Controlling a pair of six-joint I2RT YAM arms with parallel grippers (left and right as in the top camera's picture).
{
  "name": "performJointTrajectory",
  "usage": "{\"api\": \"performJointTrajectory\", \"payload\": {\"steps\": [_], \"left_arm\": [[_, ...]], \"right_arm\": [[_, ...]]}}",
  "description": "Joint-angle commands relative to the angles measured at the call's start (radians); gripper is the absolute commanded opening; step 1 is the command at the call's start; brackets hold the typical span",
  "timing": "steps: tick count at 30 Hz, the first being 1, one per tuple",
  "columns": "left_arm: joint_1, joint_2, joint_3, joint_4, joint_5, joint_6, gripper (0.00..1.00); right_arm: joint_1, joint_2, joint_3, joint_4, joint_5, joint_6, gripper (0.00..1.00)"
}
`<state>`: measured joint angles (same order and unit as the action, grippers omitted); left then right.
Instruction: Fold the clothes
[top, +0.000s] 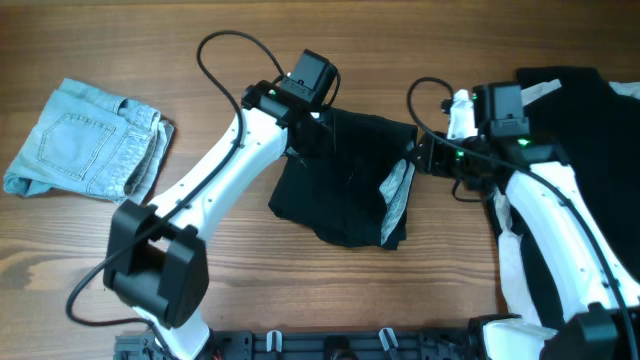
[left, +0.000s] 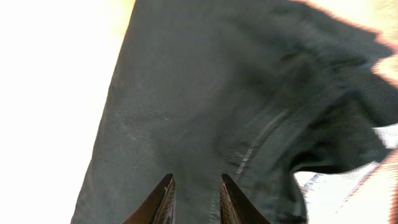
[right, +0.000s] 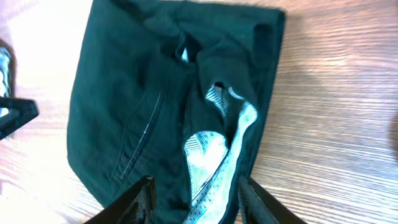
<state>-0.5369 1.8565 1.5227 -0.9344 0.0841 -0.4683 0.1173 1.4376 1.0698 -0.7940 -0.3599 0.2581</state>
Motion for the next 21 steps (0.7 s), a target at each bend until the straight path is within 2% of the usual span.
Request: {"api": "performJointTrajectory", "payload": {"steps": [1, 3, 6, 7, 8, 9, 10, 12, 14, 15, 16, 17, 19, 21], "left_arm": [[0.004, 0.098, -0.033, 0.007, 0.074, 0.071, 0.20], [0.002, 0.140, -0.033, 0.011, 0.082, 0.073, 0.20], [0.002, 0.217, -0.033, 0.041, 0.082, 0.084, 0.20], [0.002, 0.233, -0.033, 0.048, 0.082, 0.089, 0.19], [0.002, 0.245, -0.033, 0.055, 0.082, 0.095, 0.19], [0.002, 0.259, -0.033, 0.061, 0.082, 0.095, 0.19], [0.002, 0.270, -0.033, 0.064, 0.072, 0.096, 0.18], [0.002, 0.271, -0.033, 0.063, 0.063, 0.099, 0.18], [0.003, 0.271, -0.033, 0.063, 0.059, 0.099, 0.20], [0.002, 0.271, -0.033, 0.064, 0.059, 0.099, 0.23], [0.002, 0.271, -0.033, 0.063, 0.059, 0.099, 0.28], [0.002, 0.271, -0.033, 0.063, 0.059, 0.099, 0.33], [0.003, 0.271, -0.033, 0.063, 0.059, 0.098, 0.40], [0.002, 0.271, -0.033, 0.062, 0.060, 0.098, 0.41]], "right_arm": [[0.022, 0.106, -0.001, 0.040, 0.001, 0.024, 0.49], [0.023, 0.166, -0.002, 0.065, -0.021, 0.034, 0.49], [0.027, 0.233, -0.002, 0.195, -0.090, -0.026, 0.50], [0.027, 0.241, -0.002, 0.217, -0.100, -0.023, 0.45], [0.027, 0.242, -0.002, 0.223, -0.113, -0.023, 0.34], [0.027, 0.242, -0.002, 0.227, -0.113, -0.023, 0.17], [0.021, 0.241, -0.002, 0.233, -0.073, -0.024, 0.04], [-0.016, 0.240, -0.002, 0.236, 0.059, -0.011, 0.04], [-0.068, 0.240, -0.002, 0.235, 0.071, 0.007, 0.05], [-0.084, 0.240, -0.002, 0.232, 0.065, 0.006, 0.40], [-0.099, 0.235, -0.002, 0.212, 0.065, 0.006, 0.45], [-0.109, 0.222, -0.002, 0.181, 0.031, 0.003, 0.44], [-0.108, 0.172, -0.002, 0.119, -0.112, -0.101, 0.42], [-0.102, 0.113, -0.002, 0.037, -0.219, -0.185, 0.32]]}}
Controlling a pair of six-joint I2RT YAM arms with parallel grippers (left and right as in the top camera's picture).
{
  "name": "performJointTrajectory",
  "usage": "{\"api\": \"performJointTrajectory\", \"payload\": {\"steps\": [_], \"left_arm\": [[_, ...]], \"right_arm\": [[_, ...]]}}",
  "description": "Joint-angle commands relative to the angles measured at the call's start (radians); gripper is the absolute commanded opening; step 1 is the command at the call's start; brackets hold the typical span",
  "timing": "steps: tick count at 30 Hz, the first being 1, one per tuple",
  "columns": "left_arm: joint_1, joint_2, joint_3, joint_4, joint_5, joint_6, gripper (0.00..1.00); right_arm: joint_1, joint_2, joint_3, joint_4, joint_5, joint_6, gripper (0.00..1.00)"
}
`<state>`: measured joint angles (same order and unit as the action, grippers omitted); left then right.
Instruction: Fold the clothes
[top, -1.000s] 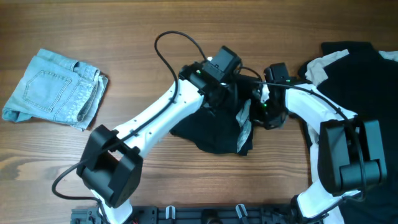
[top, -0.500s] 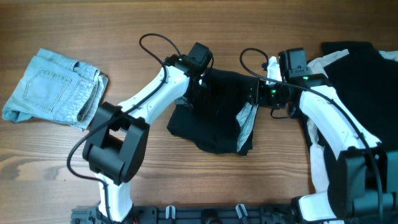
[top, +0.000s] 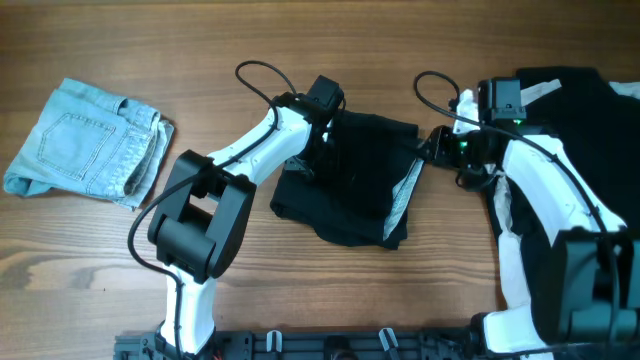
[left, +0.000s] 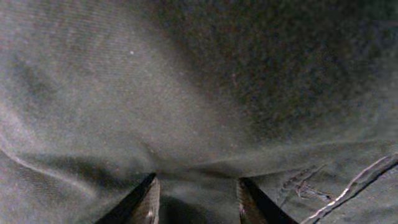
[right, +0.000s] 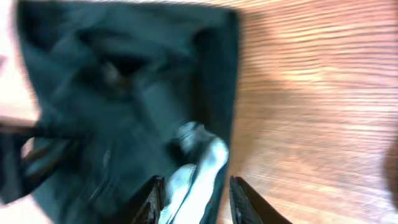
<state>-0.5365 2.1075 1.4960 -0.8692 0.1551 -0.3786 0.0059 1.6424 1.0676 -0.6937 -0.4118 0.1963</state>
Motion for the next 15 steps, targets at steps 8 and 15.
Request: {"api": "performJointTrajectory", "payload": {"steps": [8, 15], "left_arm": [[0.002, 0.020, -0.006, -0.026, -0.011, 0.009, 0.49], [0.031, 0.019, -0.004, -0.082, -0.011, 0.009, 0.51]], "right_arm": [[0.234, -0.081, -0.204, -0.093, -0.219, -0.182, 0.52], [0.324, -0.079, -0.320, -0.109, 0.031, 0.137, 0.04]]}}
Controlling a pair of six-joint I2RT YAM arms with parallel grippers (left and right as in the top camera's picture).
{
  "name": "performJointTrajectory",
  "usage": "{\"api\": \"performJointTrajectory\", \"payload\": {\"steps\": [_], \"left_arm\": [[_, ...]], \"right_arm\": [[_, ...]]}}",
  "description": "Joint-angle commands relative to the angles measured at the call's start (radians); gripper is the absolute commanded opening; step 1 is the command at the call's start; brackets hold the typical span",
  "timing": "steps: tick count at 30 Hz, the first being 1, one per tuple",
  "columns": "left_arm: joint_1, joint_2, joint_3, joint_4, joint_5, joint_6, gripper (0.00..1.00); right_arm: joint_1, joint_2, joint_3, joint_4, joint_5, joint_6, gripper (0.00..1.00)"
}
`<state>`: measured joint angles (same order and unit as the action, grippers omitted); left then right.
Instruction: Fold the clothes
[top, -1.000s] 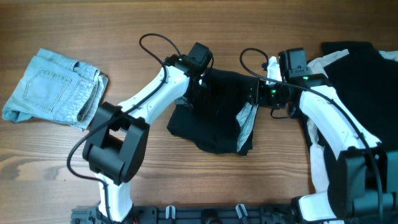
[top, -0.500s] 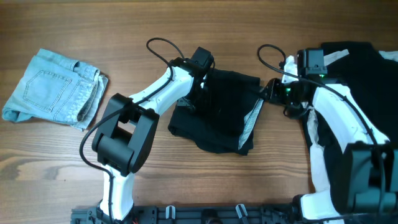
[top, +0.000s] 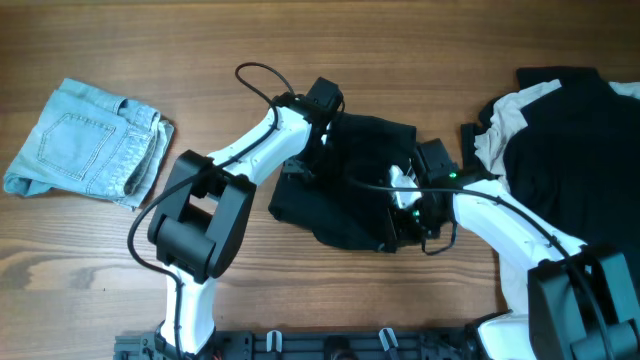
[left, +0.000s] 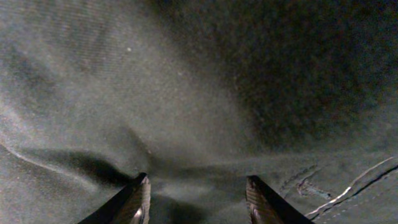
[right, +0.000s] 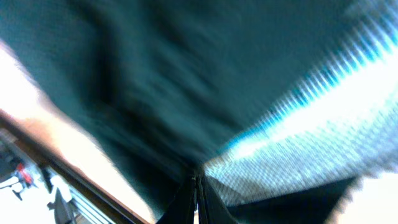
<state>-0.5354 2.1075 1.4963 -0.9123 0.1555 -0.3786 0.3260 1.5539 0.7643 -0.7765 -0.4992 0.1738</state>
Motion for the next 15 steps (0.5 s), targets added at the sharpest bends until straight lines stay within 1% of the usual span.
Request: {"api": "performJointTrajectory", "payload": {"steps": [1, 2, 3, 4, 6, 7, 9, 10, 11, 12, 13, 15], "left_arm": [[0.041, 0.017, -0.002, -0.059, -0.011, 0.009, 0.52], [0.058, 0.008, -0.002, -0.089, -0.011, 0.009, 0.54], [0.072, -0.003, -0.002, -0.103, -0.011, 0.010, 0.55], [0.084, -0.017, -0.002, -0.103, -0.010, 0.009, 0.58], [0.089, -0.040, -0.002, -0.101, -0.010, 0.009, 0.59], [0.089, -0.057, -0.002, -0.098, -0.010, 0.009, 0.59], [0.089, -0.094, 0.000, -0.098, -0.008, 0.009, 0.59], [0.089, -0.115, 0.001, -0.082, -0.007, 0.009, 0.59], [0.089, -0.140, 0.001, -0.031, -0.009, 0.010, 0.55], [0.089, -0.146, 0.001, 0.040, -0.019, 0.036, 0.52], [0.089, -0.143, 0.000, 0.093, -0.047, 0.035, 0.51], [0.089, -0.137, 0.000, 0.159, -0.071, 0.036, 0.50]], "right_arm": [[0.000, 0.006, -0.011, -0.044, 0.127, 0.177, 0.04], [-0.013, -0.002, 0.008, -0.067, 0.129, 0.179, 0.06], [-0.028, -0.021, 0.035, -0.087, 0.129, 0.166, 0.35], [-0.043, -0.050, 0.064, -0.100, 0.133, 0.161, 0.43], [-0.056, -0.120, 0.114, -0.071, 0.126, 0.137, 0.39], [-0.059, -0.164, 0.129, -0.013, 0.117, 0.137, 0.34], [-0.059, -0.183, 0.129, 0.077, 0.117, 0.138, 0.27], [-0.059, -0.174, 0.126, 0.112, 0.118, 0.141, 0.27], [-0.059, -0.146, 0.126, 0.151, 0.130, 0.145, 0.28], [-0.059, -0.091, 0.126, 0.189, 0.190, 0.176, 0.36], [-0.059, -0.041, 0.126, 0.211, 0.222, 0.200, 0.41], [-0.059, 0.070, 0.126, 0.262, 0.190, 0.195, 0.45]]}}
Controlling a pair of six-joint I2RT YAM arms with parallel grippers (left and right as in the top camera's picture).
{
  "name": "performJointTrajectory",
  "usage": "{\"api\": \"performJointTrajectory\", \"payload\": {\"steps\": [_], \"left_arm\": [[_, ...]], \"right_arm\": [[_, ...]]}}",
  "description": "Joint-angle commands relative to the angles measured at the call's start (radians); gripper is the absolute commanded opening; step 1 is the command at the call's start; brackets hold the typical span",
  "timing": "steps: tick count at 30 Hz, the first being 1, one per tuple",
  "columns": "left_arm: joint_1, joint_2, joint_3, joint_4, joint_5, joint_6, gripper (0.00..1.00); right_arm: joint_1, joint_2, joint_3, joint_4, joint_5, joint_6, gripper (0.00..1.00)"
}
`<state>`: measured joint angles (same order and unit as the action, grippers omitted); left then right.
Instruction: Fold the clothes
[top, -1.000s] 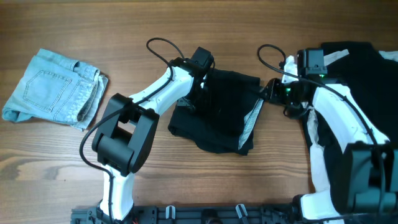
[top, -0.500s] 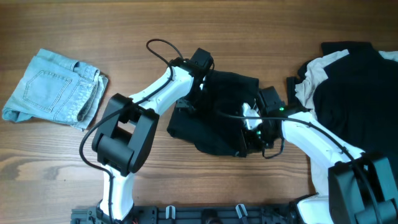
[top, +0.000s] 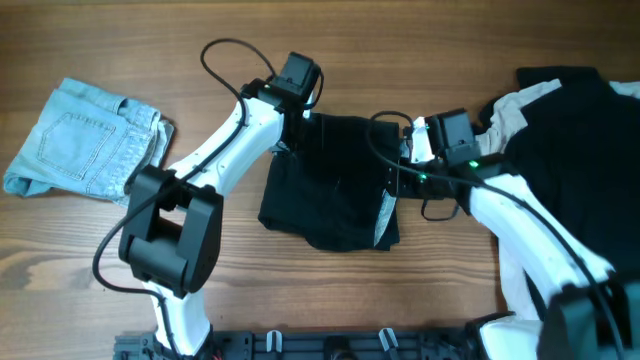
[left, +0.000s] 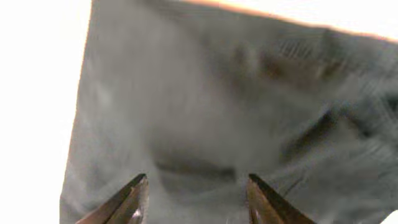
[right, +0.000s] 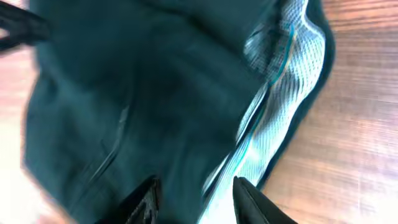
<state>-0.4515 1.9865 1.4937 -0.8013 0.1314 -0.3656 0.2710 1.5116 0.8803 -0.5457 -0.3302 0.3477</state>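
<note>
Black shorts (top: 330, 190) lie crumpled at the table's middle, a white mesh lining (top: 386, 213) showing along their right edge. My left gripper (left: 197, 196) hovers open over the shorts' upper left part (left: 205, 118), nothing between its fingers. My right gripper (right: 196, 196) is open above the right side of the shorts (right: 143, 93), beside the white lining (right: 273, 106). In the overhead view the left gripper (top: 298, 118) is at the shorts' top left and the right gripper (top: 392, 182) at their right edge.
Folded light-blue denim shorts (top: 85, 140) lie at the far left. A heap of black and white clothes (top: 565, 160) fills the right side. Cables loop over both arms. Bare wooden table (top: 300, 290) lies in front.
My right gripper was shut down on the shorts' lower right by the lining; now it is open and higher at their right edge. My left gripper has lifted off the cloth, still open.
Both grippers first hovered over the black shorts, left at the top, right at the right edge. The left one then pressed into the cloth while the right one dropped to the lining and shut. Now both are open above the shorts, which lie slightly further left.
</note>
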Motion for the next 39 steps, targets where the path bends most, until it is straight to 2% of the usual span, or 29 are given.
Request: {"api": "performJointTrajectory", "payload": {"steps": [1, 2, 3, 4, 7, 9, 10, 13, 16, 19, 20, 21, 22, 23, 27, 28, 29, 31, 33, 34, 35, 36, 37, 39], "left_arm": [[0.005, -0.016, 0.003, 0.051, -0.047, 0.023, 0.50], [0.005, -0.016, 0.003, 0.050, -0.047, 0.023, 0.51], [0.005, -0.016, 0.002, 0.050, -0.048, 0.026, 0.51], [0.005, -0.016, 0.002, 0.050, -0.047, 0.046, 0.52], [0.005, -0.011, 0.002, 0.050, -0.055, 0.071, 0.56], [0.005, -0.009, 0.002, 0.058, -0.070, 0.075, 0.58], [0.005, -0.008, -0.003, 0.087, -0.098, 0.075, 0.55], [0.005, 0.005, -0.050, 0.209, -0.103, 0.075, 0.45], [0.004, 0.041, -0.071, 0.237, -0.103, 0.075, 0.45], [0.007, 0.070, -0.071, 0.237, -0.104, 0.075, 0.45], [0.011, 0.071, -0.071, 0.237, -0.104, 0.075, 0.47], [0.014, 0.070, -0.070, 0.237, -0.103, 0.079, 0.53], [0.021, 0.063, -0.068, 0.223, -0.104, 0.081, 0.69], [0.032, 0.046, -0.057, 0.184, -0.103, 0.098, 0.73], [0.081, -0.062, -0.040, 0.060, 0.030, 0.101, 0.76], [0.091, -0.078, -0.040, 0.005, 0.084, 0.101, 0.71], [0.101, -0.089, -0.040, -0.063, 0.156, 0.100, 0.61], [0.105, -0.090, -0.041, -0.151, 0.294, 0.100, 0.42], [0.070, -0.090, -0.065, -0.206, 0.350, 0.097, 0.09], [0.051, -0.090, -0.089, -0.209, 0.350, 0.086, 0.04], [0.035, -0.090, -0.115, -0.209, 0.350, 0.048, 0.04], [0.019, -0.090, -0.153, -0.202, 0.308, -0.008, 0.04], [0.001, -0.090, -0.212, -0.181, 0.205, -0.100, 0.04], [-0.015, -0.090, -0.333, -0.076, 0.176, -0.178, 0.04]], "right_arm": [[-0.004, 0.142, 0.010, 0.050, -0.003, 0.011, 0.46], [-0.004, 0.168, 0.010, 0.079, -0.038, -0.014, 0.41], [-0.004, 0.166, 0.010, 0.099, -0.058, -0.060, 0.29], [-0.005, 0.149, 0.014, 0.108, -0.060, -0.087, 0.04], [-0.017, 0.056, 0.040, 0.032, -0.004, -0.108, 0.04], [-0.028, -0.026, 0.045, -0.057, 0.151, -0.026, 0.04], [-0.029, -0.053, 0.045, -0.086, 0.222, -0.003, 0.04], [-0.029, -0.021, 0.043, -0.120, 0.240, 0.021, 0.04], [-0.029, 0.063, 0.042, -0.170, 0.390, 0.141, 0.05], [-0.029, 0.161, 0.042, -0.158, 0.417, 0.214, 0.09], [-0.029, 0.192, 0.042, -0.154, 0.413, 0.235, 0.20], [-0.030, 0.203, 0.042, -0.152, 0.397, 0.232, 0.35], [-0.033, 0.200, 0.045, -0.160, 0.354, 0.180, 0.54], [-0.045, 0.179, 0.060, -0.190, 0.317, 0.111, 0.60], [-0.069, 0.027, 0.162, -0.345, 0.253, 0.022, 0.62], [-0.069, -0.035, 0.171, -0.339, 0.168, -0.048, 0.61], [-0.069, -0.089, 0.171, -0.327, 0.096, -0.093, 0.59], [-0.069, -0.158, 0.171, -0.322, 0.081, -0.093, 0.51], [-0.069, -0.167, 0.170, -0.319, 0.085, -0.082, 0.48], [-0.069, -0.161, 0.170, -0.314, 0.090, -0.079, 0.48], [-0.069, -0.159, 0.169, -0.312, 0.101, -0.056, 0.48], [-0.069, -0.157, 0.169, -0.311, 0.120, -0.033, 0.47], [-0.069, -0.157, 0.169, -0.311, 0.127, -0.030, 0.47], [-0.069, -0.157, 0.169, -0.307, 0.127, -0.030, 0.47]]}}
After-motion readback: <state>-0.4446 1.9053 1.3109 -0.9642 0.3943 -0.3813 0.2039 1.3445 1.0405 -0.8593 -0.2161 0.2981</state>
